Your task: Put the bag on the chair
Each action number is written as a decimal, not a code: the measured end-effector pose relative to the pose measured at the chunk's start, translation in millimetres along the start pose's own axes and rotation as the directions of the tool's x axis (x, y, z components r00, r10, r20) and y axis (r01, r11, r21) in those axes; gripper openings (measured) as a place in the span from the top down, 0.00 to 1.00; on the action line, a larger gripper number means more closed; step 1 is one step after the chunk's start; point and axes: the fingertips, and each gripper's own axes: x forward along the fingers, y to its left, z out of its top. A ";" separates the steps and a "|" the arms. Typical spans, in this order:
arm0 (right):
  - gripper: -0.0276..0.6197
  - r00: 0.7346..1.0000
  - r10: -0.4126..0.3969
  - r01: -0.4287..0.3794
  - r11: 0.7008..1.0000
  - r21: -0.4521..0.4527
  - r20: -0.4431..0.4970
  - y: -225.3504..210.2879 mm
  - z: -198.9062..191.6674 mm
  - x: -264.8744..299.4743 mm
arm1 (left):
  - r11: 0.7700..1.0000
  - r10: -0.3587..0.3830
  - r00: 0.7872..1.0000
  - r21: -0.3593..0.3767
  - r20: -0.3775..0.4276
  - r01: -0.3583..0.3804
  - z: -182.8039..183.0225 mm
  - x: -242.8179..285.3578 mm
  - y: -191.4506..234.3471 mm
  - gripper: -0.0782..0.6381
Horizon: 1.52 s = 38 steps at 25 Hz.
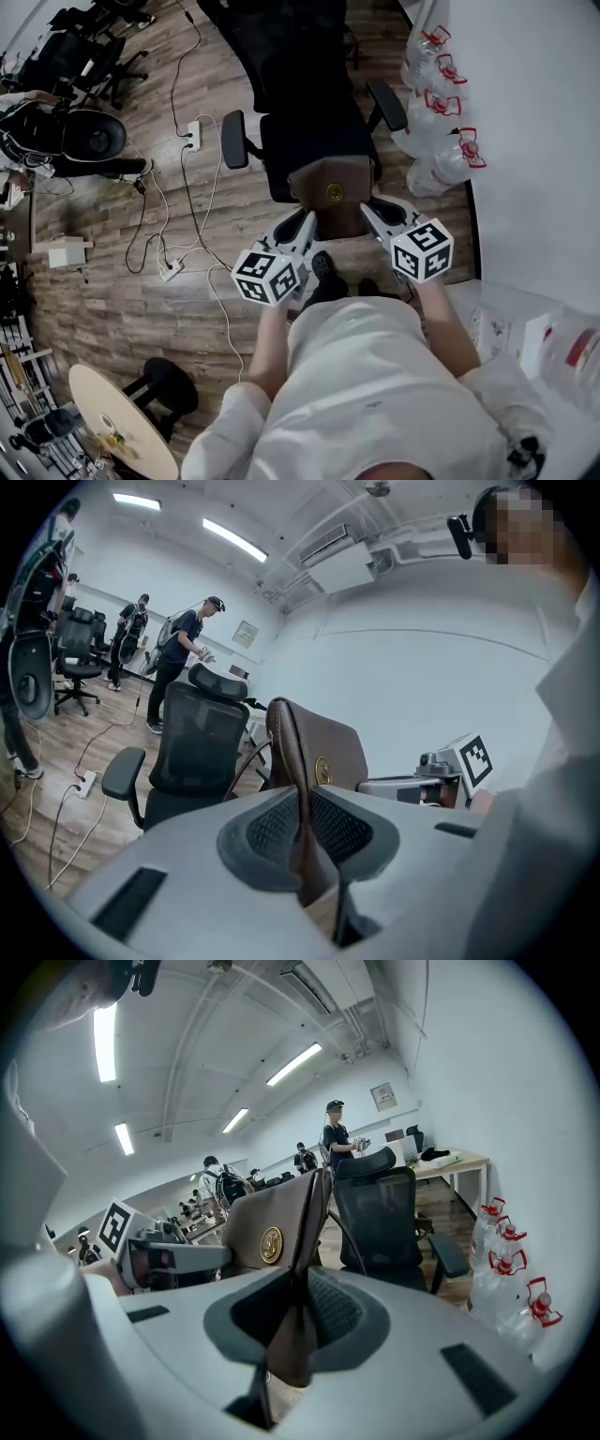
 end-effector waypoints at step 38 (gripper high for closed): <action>0.86 0.999 0.022 -0.021 0.999 0.028 -0.041 -39.0 54.1 120.0 | 0.999 0.021 0.999 -0.028 -0.038 -0.022 54.7 54.2 105.8 0.84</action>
